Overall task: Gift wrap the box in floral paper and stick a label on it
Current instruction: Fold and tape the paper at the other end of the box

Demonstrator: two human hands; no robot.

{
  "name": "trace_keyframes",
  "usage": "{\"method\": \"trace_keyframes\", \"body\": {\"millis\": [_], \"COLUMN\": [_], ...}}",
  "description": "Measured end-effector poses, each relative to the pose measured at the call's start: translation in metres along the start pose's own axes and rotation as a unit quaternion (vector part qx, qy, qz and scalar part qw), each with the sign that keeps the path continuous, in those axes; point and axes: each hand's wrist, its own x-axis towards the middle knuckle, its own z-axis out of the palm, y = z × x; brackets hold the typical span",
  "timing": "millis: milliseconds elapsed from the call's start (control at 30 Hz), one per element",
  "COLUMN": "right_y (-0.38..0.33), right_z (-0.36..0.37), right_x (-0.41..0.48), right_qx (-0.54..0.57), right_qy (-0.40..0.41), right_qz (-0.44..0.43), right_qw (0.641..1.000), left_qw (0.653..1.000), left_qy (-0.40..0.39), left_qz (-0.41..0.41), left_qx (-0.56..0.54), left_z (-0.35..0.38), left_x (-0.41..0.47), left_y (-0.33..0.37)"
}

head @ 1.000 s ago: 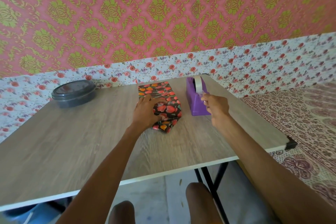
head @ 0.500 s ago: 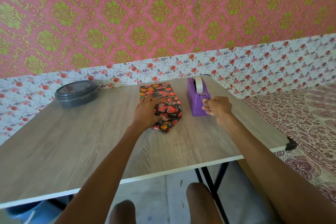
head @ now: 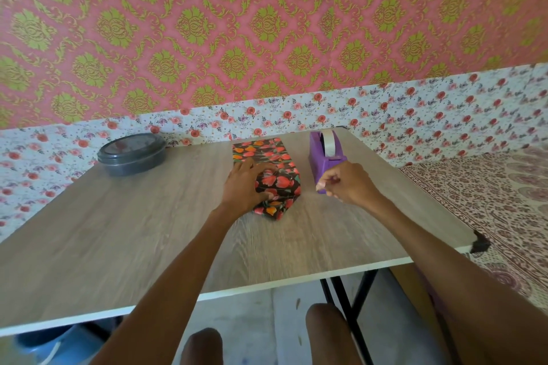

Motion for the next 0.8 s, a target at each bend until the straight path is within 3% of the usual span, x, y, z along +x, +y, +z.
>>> {"method": "trace_keyframes", "body": {"millis": [200, 333, 567, 800], "right_y": [-0.014, -0.03, -0.044, -0.047], "right_z": [0.015, 0.024, 0.037, 0.042], "right_x": [-0.004, -0.002, 0.007, 0.005], "right_qx": [-0.034, -0.051, -0.185, -0.294], "right_qy": [-0.004, -0.057, -0.084, -0.08], "right_qz": [-0.166, -0.255, -0.318, -0.321], "right_qw": [0.986, 0.964, 0.926, 0.897], "left_qw": [1.0, 1.0, 1.0, 0.999], "left_qy": [0.007, 0.007, 0.023, 0.028], "left_qz": [0.003, 0.002, 0.014, 0.026], "left_qx": [0.01, 0.008, 0.006, 0.0], "left_z": [0.001, 0.001, 0.002, 0.003], "left_x": [0.001, 0.001, 0.0, 0.002], "left_y": [-0.001, 0.0, -0.001, -0.005]}}
